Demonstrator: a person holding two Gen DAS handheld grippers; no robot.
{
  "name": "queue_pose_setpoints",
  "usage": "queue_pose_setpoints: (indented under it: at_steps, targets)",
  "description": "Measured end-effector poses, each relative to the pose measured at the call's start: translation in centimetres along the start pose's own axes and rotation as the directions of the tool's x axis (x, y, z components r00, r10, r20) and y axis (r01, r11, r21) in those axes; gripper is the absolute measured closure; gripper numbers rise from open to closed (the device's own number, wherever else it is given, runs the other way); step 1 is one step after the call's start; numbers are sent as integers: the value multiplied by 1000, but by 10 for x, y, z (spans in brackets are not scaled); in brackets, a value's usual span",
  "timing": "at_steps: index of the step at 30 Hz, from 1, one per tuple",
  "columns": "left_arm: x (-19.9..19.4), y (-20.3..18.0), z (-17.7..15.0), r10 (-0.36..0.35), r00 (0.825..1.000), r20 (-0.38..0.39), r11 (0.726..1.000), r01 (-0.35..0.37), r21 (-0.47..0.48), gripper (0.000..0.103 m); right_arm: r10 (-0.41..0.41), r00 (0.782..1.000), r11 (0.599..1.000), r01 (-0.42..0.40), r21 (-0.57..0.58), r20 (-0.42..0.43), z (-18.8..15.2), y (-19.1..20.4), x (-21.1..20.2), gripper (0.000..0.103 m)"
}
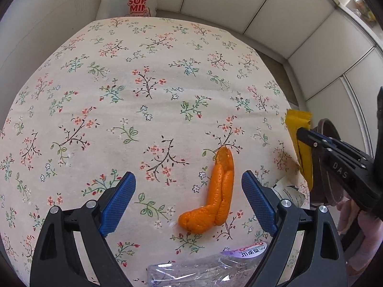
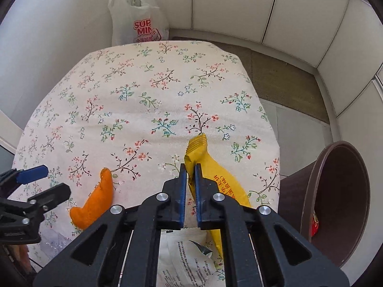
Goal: Collect trash
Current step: 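Grasp the yellow snack packet with the right gripper and lift it, then grasp the orange peel with the left gripper while the right gripper carries the packet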
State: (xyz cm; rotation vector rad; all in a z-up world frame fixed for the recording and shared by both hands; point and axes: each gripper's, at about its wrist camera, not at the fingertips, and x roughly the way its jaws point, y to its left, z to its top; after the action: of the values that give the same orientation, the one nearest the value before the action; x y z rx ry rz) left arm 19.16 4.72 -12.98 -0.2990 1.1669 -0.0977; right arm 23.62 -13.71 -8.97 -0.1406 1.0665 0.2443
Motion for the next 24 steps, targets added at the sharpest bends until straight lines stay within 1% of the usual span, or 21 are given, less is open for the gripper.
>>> queue_pose_setpoints:
  at_steps: [5,10,17,18,19,20,22,23,24]
  targets:
    - [14,-14,5,15,999,-41,999,-13,34,16,40,998,999,-42,33,53,2,-11,-22,97]
    - [26,-30,7,33,997,-76,998,-28,63,16,62,994,997,-66,51,94,1,-16,-42,97]
    - [35,-51,10,53,996,-73,994,-45,101,16,74,989,994,-83,69,127,-5,-25,-58,97]
    - [37,-55,9,59,995,-74,992,-51,114,19,75,988,994,-85,70,134,-5,-26,-61,97]
    - [41,-58,9,68,994,-83,990,-57,127,25,76,987,994,-87,73,140,-6,-27,-64,97]
    - [44,-60,7,75,993,-94,989,-62,136,28,79,986,993,-91,77,147,-7,-29,-67,97]
    - [51,-61,4,81,990,-118,988,-65,138,45,85,984,992,-99,82,157,-8,-32,-72,97]
    - [54,-61,3,82,989,-127,988,-64,137,49,85,983,991,-100,85,160,-9,-32,-72,97]
    - [57,-61,3,84,987,-134,988,-65,140,59,86,983,991,-102,88,162,-9,-33,-73,97]
